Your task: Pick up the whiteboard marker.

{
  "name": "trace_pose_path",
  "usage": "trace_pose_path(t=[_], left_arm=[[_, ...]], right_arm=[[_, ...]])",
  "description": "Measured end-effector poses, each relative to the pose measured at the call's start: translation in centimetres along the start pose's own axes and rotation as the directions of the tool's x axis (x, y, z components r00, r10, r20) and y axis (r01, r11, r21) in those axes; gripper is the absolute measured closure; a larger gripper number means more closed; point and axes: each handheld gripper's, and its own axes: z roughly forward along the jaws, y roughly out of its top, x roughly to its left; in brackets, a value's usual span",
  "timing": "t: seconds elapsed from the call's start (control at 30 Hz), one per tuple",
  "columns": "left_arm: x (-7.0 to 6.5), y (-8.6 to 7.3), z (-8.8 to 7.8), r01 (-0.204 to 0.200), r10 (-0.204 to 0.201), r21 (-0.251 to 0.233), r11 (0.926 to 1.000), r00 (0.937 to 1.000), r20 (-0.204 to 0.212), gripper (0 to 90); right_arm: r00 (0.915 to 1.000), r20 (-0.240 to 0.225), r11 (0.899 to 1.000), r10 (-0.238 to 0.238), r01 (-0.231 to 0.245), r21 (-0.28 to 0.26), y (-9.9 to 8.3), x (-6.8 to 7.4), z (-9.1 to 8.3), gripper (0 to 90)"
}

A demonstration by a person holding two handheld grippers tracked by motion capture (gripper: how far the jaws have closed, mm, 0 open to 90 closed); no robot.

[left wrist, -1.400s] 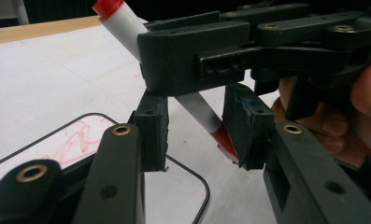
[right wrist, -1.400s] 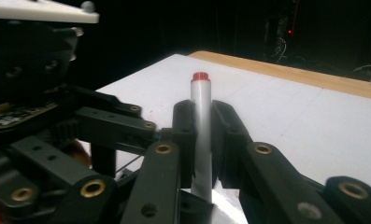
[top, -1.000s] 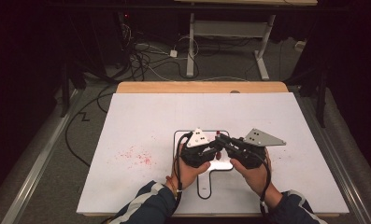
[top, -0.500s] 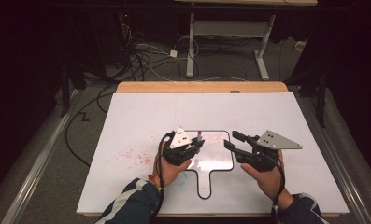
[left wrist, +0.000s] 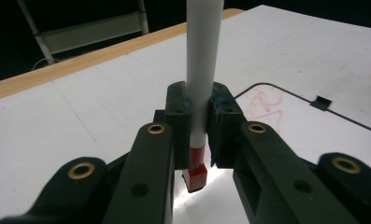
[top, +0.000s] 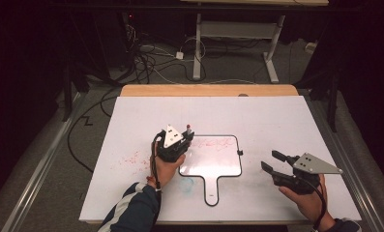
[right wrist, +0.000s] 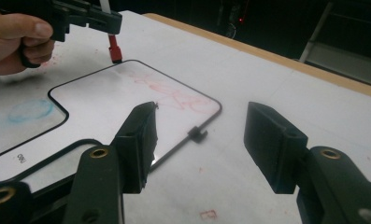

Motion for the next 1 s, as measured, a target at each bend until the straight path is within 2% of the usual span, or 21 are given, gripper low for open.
trace_pose_path(t=[0.03,0.17,0.27,0.3,0.37,0.4,0.47,0.5,0.53,0.7,0.77,0.8,0.83,0.87,0.9,0.93,1.0], left_arm=[[0.0,-0.1,0.3,-0.008,0.008,0.012,0.9999,0.9998,-0.016,78.6],[0.2,-0.8,1.2,0.019,-0.018,0.057,0.9982,0.9998,-0.013,78.6],[0.1,-0.7,1.2,0.002,0.000,0.064,0.9979,0.9995,-0.031,78.6],[0.0,-0.8,1.4,0.024,-0.022,0.054,0.9983,0.9993,-0.031,78.7],[0.0,-0.8,1.5,0.036,-0.034,0.049,0.9982,0.9988,-0.035,78.7],[-0.3,-0.7,1.9,0.055,-0.054,0.039,0.9977,0.9981,-0.030,78.7],[-0.7,-0.5,2.2,0.054,-0.053,0.041,0.9977,0.9983,-0.025,78.7],[-1.2,-0.4,2.5,0.046,-0.045,0.042,0.9981,0.9988,-0.018,78.7],[-1.9,-0.1,3.1,0.041,-0.042,0.038,0.9984,0.9991,0.006,78.7],[-2.6,0.3,3.7,0.017,-0.018,0.041,0.9990,0.9996,0.023,78.7],[-2.4,0.2,3.6,0.019,-0.020,0.043,0.9989,0.9995,0.026,78.7],[-1.8,0.2,3.4,0.010,-0.010,0.054,0.9985,0.9999,0.005,78.7],[-1.8,0.2,3.4,0.010,-0.010,0.054,0.9985,0.9999,0.005,78.7],[-1.3,0.2,3.2,0.002,-0.001,0.063,0.9980,1.0000,-0.006,78.7],[-0.2,-0.1,2.7,0.006,-0.003,0.071,0.9975,0.9990,-0.044,78.7],[-0.2,-0.1,2.7,0.006,-0.003,0.071,0.9975,0.9990,-0.044,78.7],[0.9,-0.4,2.1,0.021,-0.016,0.077,0.9968,0.9973,-0.072,78.7]], right_arm=[[1.0000,-0.001,1.000,0.007,-0.007,0.004,-0.1,-0.1,-0.1,44.5],[1.0000,-0.009,1.000,0.003,-0.002,0.015,-0.2,0.0,0.0,44.2],[0.9995,0.006,0.999,-0.031,0.031,0.024,-0.1,0.3,0.1,44.3],[0.9993,0.003,0.999,-0.038,0.038,0.030,-0.1,0.4,0.2,44.4],[0.9988,0.003,0.998,-0.048,0.048,0.036,-0.1,0.5,0.2,44.4],[0.9988,-0.003,0.998,-0.049,0.049,0.037,-0.1,0.5,0.3,44.4],[0.9988,-0.004,0.998,-0.050,0.050,0.038,-0.1,0.6,0.4,44.4],[0.9987,-0.002,0.998,-0.051,0.051,0.037,0.0,0.6,0.4,44.4],[0.9986,-0.009,0.998,-0.052,0.052,0.034,0.0,0.7,0.5,44.2],[0.9968,-0.032,0.997,-0.074,0.075,0.031,0.0,0.8,0.8,43.6],[0.9959,-0.041,0.996,-0.081,0.082,0.035,-0.1,0.8,0.9,43.2],[0.9951,-0.044,0.995,-0.089,0.090,0.035,-0.2,0.8,0.9,43.2],[0.9951,-0.044,0.995,-0.089,0.090,0.035,-0.2,0.8,0.9,43.2],[0.9947,-0.039,0.995,-0.095,0.097,0.035,-0.2,0.8,0.8,43.2],[0.9940,-0.032,0.994,-0.104,0.105,0.034,-0.2,0.8,0.7,43.1],[0.9940,-0.032,0.994,-0.104,0.105,0.034,-0.2,0.8,0.7,43.1],[0.9938,-0.024,0.994,-0.108,0.109,0.031,-0.2,0.7,0.5,43.1]])
